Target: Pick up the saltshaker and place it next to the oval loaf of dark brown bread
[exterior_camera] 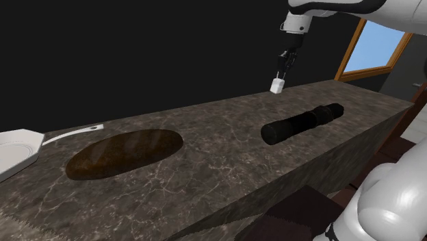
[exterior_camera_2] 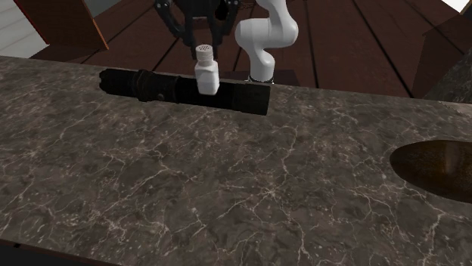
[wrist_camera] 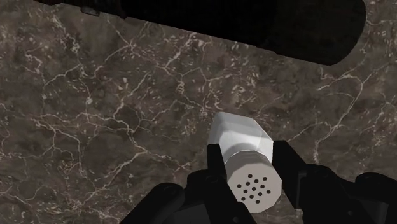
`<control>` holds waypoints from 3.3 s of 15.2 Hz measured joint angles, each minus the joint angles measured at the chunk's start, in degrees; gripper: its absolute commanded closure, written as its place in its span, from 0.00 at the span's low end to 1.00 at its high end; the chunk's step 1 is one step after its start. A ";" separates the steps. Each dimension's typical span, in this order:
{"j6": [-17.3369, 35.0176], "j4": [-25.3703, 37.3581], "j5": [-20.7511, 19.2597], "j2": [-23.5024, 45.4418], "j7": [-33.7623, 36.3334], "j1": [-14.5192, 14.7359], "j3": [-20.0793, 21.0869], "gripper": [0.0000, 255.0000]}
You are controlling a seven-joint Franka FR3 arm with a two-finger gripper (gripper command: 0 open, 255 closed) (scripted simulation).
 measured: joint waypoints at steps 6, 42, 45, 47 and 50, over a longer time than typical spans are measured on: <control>-0.25 -5.28 -0.46 -5.41 9.28 3.12 6.00 1.00; -2.11 13.84 2.42 12.39 61.34 22.52 38.95 1.00; -4.36 21.50 0.39 18.15 65.35 25.18 40.84 1.00; -5.83 26.78 -1.26 22.24 68.31 27.61 42.02 1.00; -6.56 31.84 -3.13 26.94 71.01 30.32 42.85 1.00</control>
